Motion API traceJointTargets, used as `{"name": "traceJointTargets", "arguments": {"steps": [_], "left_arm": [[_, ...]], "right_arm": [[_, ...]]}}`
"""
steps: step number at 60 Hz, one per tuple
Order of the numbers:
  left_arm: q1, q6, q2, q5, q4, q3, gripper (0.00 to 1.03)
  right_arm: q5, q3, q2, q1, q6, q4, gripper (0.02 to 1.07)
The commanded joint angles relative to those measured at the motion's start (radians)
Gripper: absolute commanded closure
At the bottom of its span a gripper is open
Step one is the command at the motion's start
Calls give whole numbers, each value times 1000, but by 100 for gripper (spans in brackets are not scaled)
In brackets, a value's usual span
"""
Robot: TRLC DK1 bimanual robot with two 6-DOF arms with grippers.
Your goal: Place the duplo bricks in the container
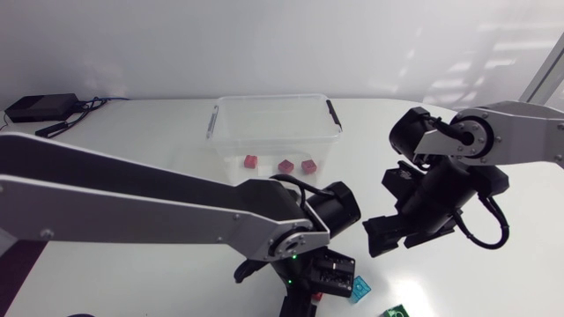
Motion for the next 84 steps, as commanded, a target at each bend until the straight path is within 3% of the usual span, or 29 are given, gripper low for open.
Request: {"name": "traceJointTargets", "arguments": {"steps": [1, 15, 26, 43, 52, 72, 80, 84], "left_arm": [[-8, 33, 35, 14, -27, 43, 40], [7, 52, 78, 15, -122, 121, 39], [12, 56, 41, 15, -105, 100, 21], [28, 69, 67, -9, -79, 115, 17], [25, 73, 79, -18, -82, 132, 17], [19, 70, 165, -40, -248, 260, 18], [19, 69, 187, -40, -281, 284, 28], [16, 67, 197, -43, -283, 287, 39]], "right_arm": [[-5, -19, 16, 10, -21, -16, 8], [-5, -15, 7, 17, -29, -36, 8], [-5, -15, 10, 15, -33, -36, 8], [-22, -10, 9, 17, -35, -38, 8], [-22, -9, 9, 15, -38, -42, 8], [-23, 4, 2, 20, -47, -73, 8], [-23, 1, 2, 17, -55, -75, 8], [-23, 1, 2, 17, -56, -75, 8]]}}
